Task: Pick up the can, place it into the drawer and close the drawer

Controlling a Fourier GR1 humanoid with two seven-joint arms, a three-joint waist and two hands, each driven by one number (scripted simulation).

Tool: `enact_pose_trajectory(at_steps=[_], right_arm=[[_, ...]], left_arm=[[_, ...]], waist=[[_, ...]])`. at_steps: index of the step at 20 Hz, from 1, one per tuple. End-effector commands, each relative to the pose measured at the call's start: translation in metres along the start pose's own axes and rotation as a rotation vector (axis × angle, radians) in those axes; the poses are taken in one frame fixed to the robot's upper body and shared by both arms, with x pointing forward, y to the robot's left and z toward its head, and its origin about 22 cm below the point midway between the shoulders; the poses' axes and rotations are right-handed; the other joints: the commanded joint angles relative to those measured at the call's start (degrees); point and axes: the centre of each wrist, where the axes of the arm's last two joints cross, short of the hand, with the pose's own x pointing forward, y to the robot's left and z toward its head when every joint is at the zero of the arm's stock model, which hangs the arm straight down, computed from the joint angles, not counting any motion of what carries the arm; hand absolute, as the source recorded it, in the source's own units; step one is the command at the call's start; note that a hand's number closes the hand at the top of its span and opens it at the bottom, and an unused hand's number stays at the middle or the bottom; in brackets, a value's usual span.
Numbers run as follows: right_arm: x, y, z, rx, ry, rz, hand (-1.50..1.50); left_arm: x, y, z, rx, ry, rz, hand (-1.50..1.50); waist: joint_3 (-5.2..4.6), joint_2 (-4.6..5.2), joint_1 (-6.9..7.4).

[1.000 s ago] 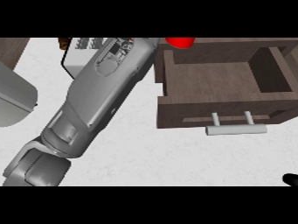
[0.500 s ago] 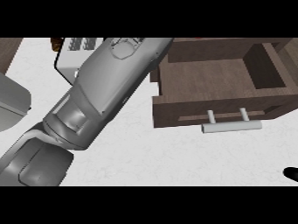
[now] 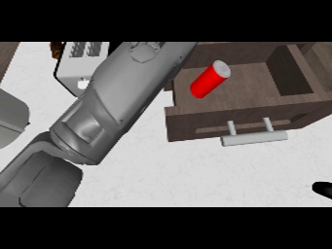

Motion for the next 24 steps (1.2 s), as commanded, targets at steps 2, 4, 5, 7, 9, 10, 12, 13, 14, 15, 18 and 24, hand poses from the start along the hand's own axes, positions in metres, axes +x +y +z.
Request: enact_pose_trajectory(at_steps=[2,4,5,7,9,10,12,13,14,15,18,24], right_arm=[[0.003,0.002,-0.007,0.026,-0.013,0.015,-1.50],[0.005,-0.001,-0.013,0.047,-0.043,0.082,-1.50],[0.002,0.001,-0.009,0.060,-0.051,0.107,-1.50],[0.012,0.005,-0.005,0.075,-0.070,0.128,-1.50],[0.018,0.013,-0.023,0.102,-0.120,0.168,-1.50],[0.019,0.012,-0.017,0.093,-0.124,0.190,-1.50],[0.025,0.021,-0.025,0.115,-0.188,0.249,-1.50],[0.015,0.014,-0.023,0.129,-0.173,0.319,-1.50],[0.015,0.022,-0.024,0.150,-0.180,0.329,-1.50],[0.013,0.014,-0.039,0.129,-0.176,0.385,-1.50],[0.006,0.041,-0.043,0.169,-0.206,0.490,-1.50],[-0.018,0.062,-0.056,0.213,-0.220,0.669,-1.50]], left_arm=[[0.007,-0.005,0.002,0.088,-0.016,-0.006,-1.50],[-0.003,-0.002,0.000,0.076,-0.020,-0.012,-1.50],[-0.008,-0.001,0.000,0.067,-0.015,0.000,-1.50],[-0.008,0.001,-0.002,0.088,-0.015,0.009,-1.50],[0.005,-0.004,0.001,0.083,-0.005,0.036,-1.50],[0.003,-0.002,-0.001,0.083,-0.015,0.056,-1.50],[0.012,-0.005,0.000,0.082,-0.023,0.057,-1.50],[0.005,-0.001,-0.002,0.059,-0.003,0.090,-1.50],[0.010,-0.002,-0.003,0.080,0.008,0.077,-1.50],[-0.007,0.002,-0.001,0.052,-0.004,0.107,-1.50],[0.013,-0.005,0.001,0.058,-0.017,0.124,-1.50],[-0.002,0.002,-0.004,0.051,-0.033,0.128,-1.50]], waist=[[0.07,0.24,-1.62],[0.06,0.56,-1.53],[0.03,0.32,-0.61],[-0.01,0.39,-0.93],[-0.02,0.43,-0.55],[-0.05,0.36,-0.22],[-0.02,0.76,-0.64],[-0.04,0.64,0.47],[-0.02,0.65,0.33],[-0.06,0.57,1.15],[-0.07,0.66,1.50],[-0.12,0.24,3.52]])
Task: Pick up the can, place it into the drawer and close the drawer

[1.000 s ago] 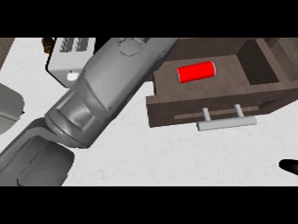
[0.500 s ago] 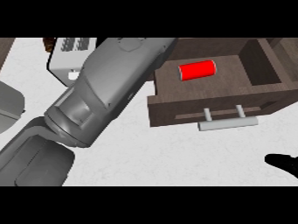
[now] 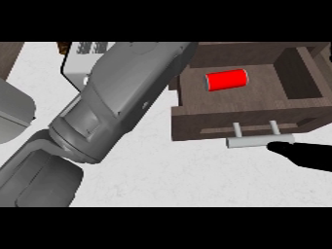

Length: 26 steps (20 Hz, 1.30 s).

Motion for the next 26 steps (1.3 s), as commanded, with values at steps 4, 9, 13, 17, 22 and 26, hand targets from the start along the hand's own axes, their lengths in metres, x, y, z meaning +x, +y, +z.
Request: enact_pose_trajectory(at_steps=[4,9,13,17,22,26], right_arm=[[-0.007,0.052,-0.029,0.071,-0.015,0.191,-1.50],[-0.042,0.083,-0.035,0.142,-0.013,0.333,-1.50],[-0.057,0.106,-0.053,0.168,-0.005,0.408,-1.50],[-0.064,0.138,-0.069,0.138,-0.028,0.435,-1.50],[-0.083,0.154,-0.089,0.095,0.000,0.477,-1.50],[-0.090,0.156,-0.110,0.027,0.029,0.521,-1.50]], left_arm=[[0.002,-0.001,-0.002,0.001,-0.020,-0.040,-1.50],[-0.007,0.003,-0.002,-0.006,-0.011,-0.031,-1.50],[0.004,0.014,-0.008,-0.028,0.003,0.002,-1.50],[0.008,0.023,-0.013,0.013,-0.015,-0.020,-1.50],[0.010,0.047,-0.021,0.038,0.016,-0.027,-1.50],[0.001,0.056,-0.021,0.031,0.014,-0.023,-1.50]], waist=[[-0.04,-0.37,1.93],[-0.06,-0.86,3.42],[-0.09,-1.05,4.31],[-0.05,-0.96,4.31],[-0.06,-1.19,5.20],[-0.09,-1.35,6.44]])
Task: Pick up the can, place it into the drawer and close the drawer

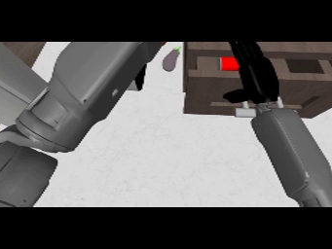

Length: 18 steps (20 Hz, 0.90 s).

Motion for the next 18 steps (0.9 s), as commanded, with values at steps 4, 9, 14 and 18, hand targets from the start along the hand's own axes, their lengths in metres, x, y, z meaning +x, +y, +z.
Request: enact_pose_trajectory(at_steps=[4,9,14,18], right_arm=[[0.001,0.013,-0.029,-0.129,0.027,0.034,-1.50],[0.008,0.000,-0.062,-0.138,0.035,0.093,-1.50],[0.006,-0.019,-0.083,-0.192,0.039,0.099,-1.50],[0.020,-0.008,-0.084,-0.205,0.046,0.097,-1.50]], left_arm=[[-0.009,0.026,-0.004,0.002,0.008,-0.014,-1.50],[-0.003,0.034,-0.002,-0.027,0.027,0.006,-1.50],[0.003,0.055,-0.005,-0.023,0.013,0.000,-1.50],[-0.009,0.071,-0.001,-0.037,0.018,-0.003,-1.50]], waist=[[-0.01,-0.09,0.88],[-0.02,0.18,2.96],[0.00,0.67,3.65],[-0.04,0.51,4.56]])
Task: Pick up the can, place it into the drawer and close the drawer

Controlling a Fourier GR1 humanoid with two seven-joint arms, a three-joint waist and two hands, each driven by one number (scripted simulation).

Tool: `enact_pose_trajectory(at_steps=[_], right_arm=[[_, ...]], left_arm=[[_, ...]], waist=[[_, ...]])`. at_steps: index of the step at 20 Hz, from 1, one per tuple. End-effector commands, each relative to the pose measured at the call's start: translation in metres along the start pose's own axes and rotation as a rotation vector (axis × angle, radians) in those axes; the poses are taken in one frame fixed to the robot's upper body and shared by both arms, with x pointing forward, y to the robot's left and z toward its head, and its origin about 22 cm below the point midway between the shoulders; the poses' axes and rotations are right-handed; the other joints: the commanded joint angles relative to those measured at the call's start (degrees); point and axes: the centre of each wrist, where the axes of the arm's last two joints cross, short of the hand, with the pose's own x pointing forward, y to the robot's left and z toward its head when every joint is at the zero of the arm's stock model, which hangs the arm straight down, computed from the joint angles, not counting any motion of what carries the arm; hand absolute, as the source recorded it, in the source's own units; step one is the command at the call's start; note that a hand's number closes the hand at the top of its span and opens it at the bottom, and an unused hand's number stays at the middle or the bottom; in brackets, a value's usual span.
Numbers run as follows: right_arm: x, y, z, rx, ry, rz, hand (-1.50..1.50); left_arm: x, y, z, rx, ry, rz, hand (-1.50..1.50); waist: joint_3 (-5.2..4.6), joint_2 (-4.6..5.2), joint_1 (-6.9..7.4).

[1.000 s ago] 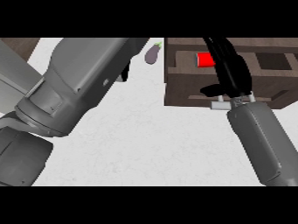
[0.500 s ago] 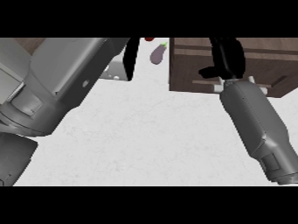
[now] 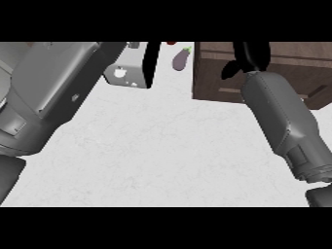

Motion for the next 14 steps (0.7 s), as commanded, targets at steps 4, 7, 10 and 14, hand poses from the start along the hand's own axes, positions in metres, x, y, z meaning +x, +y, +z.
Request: enact_pose_trajectory(at_steps=[4,7,10,14], right_arm=[[0.003,-0.025,-0.030,-0.088,0.001,-0.025,-1.50],[0.018,-0.026,-0.036,-0.094,-0.002,-0.108,-1.50],[0.022,-0.022,-0.033,-0.105,-0.011,-0.204,-1.50],[0.023,-0.034,-0.044,-0.113,-0.030,-0.232,-1.50]], left_arm=[[-0.018,0.026,0.008,-0.006,-0.006,-0.010,-1.50],[-0.014,0.026,0.009,0.001,0.002,-0.007,-1.50],[-0.013,0.042,0.011,-0.004,0.014,-0.005,-1.50],[-0.013,0.048,0.016,-0.002,-0.010,-0.014,-1.50]], waist=[[-0.05,-0.02,1.28],[0.02,0.21,0.81],[0.04,-0.36,1.58],[0.02,-0.19,1.32]])
